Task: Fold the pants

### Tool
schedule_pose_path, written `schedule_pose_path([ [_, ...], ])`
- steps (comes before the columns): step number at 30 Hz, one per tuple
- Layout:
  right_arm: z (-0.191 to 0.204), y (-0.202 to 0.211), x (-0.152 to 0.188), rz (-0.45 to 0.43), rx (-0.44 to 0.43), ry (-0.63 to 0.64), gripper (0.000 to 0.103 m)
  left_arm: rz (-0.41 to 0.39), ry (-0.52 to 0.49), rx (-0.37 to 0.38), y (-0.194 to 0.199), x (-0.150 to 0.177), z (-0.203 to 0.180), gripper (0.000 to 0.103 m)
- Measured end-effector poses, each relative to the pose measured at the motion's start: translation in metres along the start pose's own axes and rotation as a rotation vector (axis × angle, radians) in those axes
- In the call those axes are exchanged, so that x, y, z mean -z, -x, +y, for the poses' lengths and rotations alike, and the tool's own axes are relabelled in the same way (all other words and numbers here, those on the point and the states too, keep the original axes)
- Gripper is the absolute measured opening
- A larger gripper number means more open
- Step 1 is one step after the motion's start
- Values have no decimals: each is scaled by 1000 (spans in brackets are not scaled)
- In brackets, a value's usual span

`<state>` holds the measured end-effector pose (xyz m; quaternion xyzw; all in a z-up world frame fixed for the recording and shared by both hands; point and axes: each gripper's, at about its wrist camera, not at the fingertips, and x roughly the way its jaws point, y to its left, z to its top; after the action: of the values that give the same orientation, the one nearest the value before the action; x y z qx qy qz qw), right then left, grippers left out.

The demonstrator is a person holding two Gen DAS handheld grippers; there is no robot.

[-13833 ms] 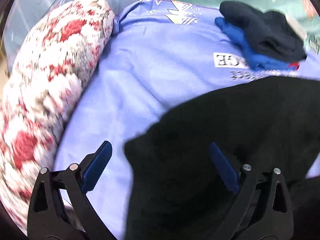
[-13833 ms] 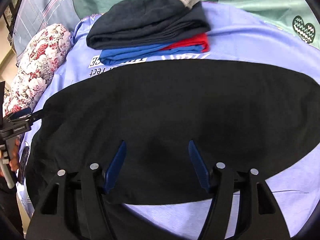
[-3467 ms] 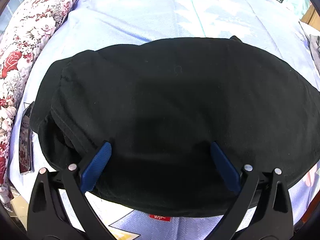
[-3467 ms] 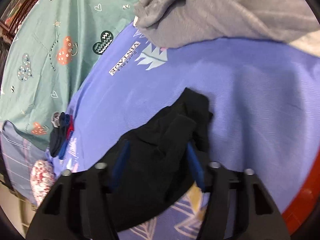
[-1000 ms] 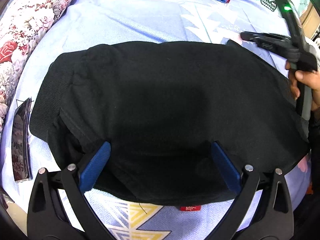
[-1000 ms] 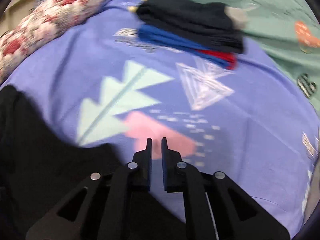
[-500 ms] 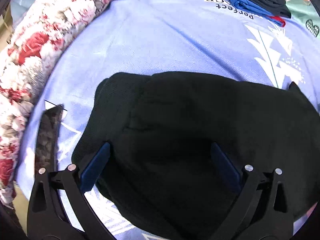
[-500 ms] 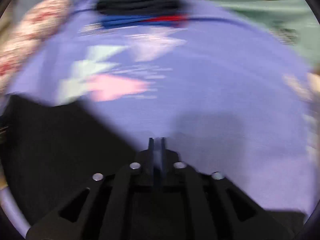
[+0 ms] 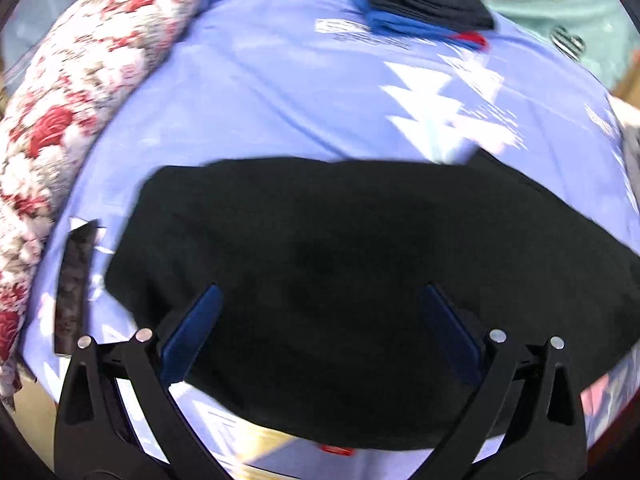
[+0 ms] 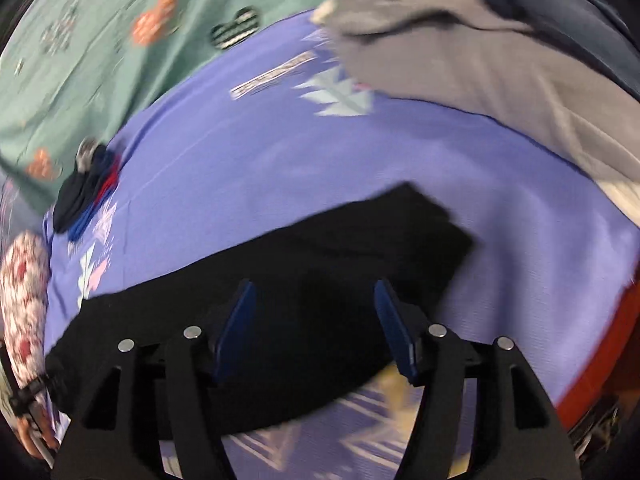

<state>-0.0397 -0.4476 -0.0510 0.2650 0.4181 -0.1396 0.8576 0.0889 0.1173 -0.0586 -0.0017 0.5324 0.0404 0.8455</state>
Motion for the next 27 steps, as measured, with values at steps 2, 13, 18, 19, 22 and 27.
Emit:
schedule_pose_path([
  [2,-17,8,4,-4,-8,-35,67,27,-31,27,-5,4,-15,101],
  [13,-29,-21,7,18,14,-21,71,127,-67,84,-26,26,-41,101],
  [18,-28,-49,-4,32,54,-42,55,104,-106,25,-30,32,-52,101],
  [19,-28,-50,-5,26,60,-46,45,103,-106,21,-30,32,-53,101],
  [22,-40,-48,-7,28,-19,-153,23,110,-99,31,-30,32,-52,101],
  [27,-7,0,-15,-77,-137,-118,22,113,-72,82,-21,28,-42,101],
])
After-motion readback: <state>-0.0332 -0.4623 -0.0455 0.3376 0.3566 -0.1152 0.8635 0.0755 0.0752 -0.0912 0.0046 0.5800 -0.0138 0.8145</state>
